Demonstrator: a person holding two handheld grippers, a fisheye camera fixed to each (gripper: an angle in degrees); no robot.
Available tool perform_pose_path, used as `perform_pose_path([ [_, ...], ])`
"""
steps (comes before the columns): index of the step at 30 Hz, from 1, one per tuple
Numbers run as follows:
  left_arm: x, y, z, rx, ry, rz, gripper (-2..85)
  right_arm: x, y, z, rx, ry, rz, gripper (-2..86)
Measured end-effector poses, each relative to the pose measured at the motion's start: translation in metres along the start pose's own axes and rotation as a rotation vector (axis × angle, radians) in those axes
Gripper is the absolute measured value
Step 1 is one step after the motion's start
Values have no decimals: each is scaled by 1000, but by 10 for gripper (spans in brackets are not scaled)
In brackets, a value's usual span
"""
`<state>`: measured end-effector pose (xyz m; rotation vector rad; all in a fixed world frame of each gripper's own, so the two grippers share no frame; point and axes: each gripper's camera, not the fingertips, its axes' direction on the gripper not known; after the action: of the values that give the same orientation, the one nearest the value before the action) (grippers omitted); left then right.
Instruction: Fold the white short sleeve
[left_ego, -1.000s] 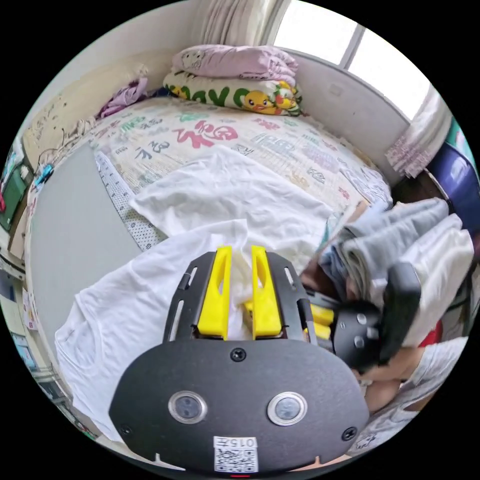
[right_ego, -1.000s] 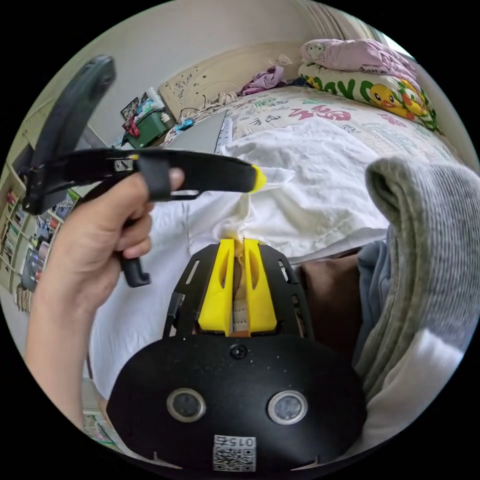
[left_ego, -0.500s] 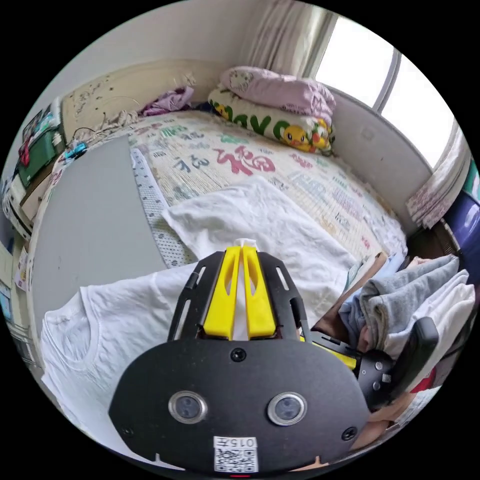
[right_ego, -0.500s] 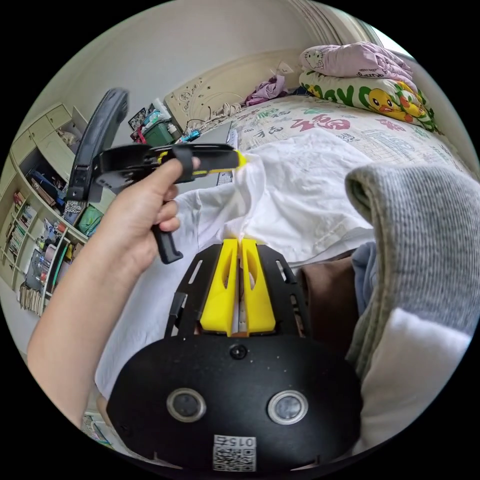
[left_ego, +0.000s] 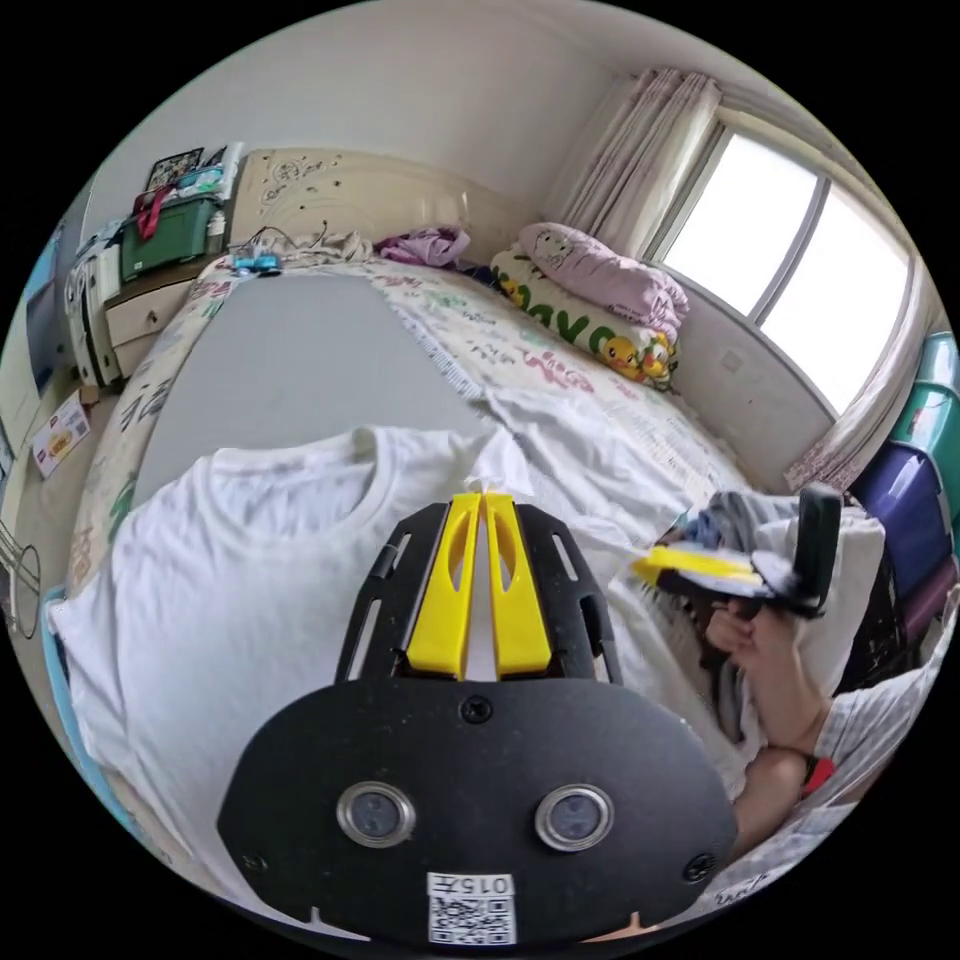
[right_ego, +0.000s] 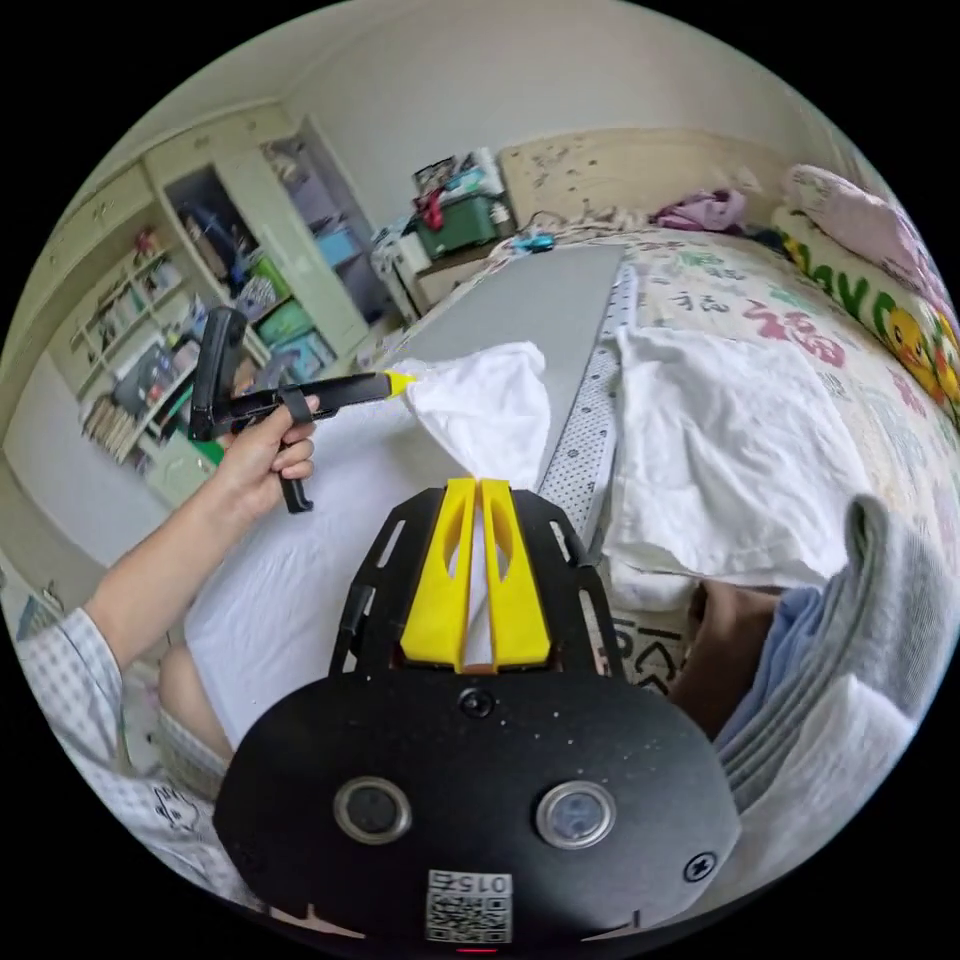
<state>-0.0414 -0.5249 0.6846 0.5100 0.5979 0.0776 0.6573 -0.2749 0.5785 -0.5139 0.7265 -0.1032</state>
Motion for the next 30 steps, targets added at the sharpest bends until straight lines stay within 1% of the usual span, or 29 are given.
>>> perform_pose_path([
  [2, -22, 25, -3, -98, -12, -2, 7, -20, -7, 13, -144, 63, -161, 24],
  [4, -35, 37, -3, -169, 10, 0, 21, -29, -11, 17, -221, 103, -206, 50],
  [6, -43, 43, -7, -211, 17, 16, 60, -35, -14, 13, -224, 162, -241, 70],
  [8, -49, 40, -19, -200, -6, 38, 78, -33, -18, 3, -161, 299, -201, 77],
  [9, -50, 38, -23, -182, -15, 41, 80, -32, -19, 1, -149, 315, -187, 78],
  [12, -55, 18, -29, -99, -39, 32, 84, -28, -23, 1, -179, 255, -160, 85],
  [14, -54, -8, -10, -97, -42, 22, 90, -33, -26, 10, -245, 226, -180, 89],
  [16, -51, -27, 13, -119, -26, 15, 95, -40, -25, 17, -284, 252, -216, 89],
  [18, -47, -45, 37, -144, -22, 5, 98, -48, -25, 22, -297, 298, -240, 87],
  [20, -41, -63, 64, -161, -55, 16, 101, -53, -25, 25, -301, 308, -247, 75],
  [24, -31, -83, 99, -244, -125, 58, 90, -58, -26, 24, -294, 280, -236, 53],
  [26, -27, -90, 117, -303, -160, 92, 56, -62, -28, 23, -290, 297, -240, 47],
  [28, -28, -94, 126, -325, -156, 95, 25, -64, -28, 22, -288, 321, -238, 41],
  [30, -35, -100, 126, -293, -123, 56, 15, -65, -29, 20, -288, 355, -236, 36],
])
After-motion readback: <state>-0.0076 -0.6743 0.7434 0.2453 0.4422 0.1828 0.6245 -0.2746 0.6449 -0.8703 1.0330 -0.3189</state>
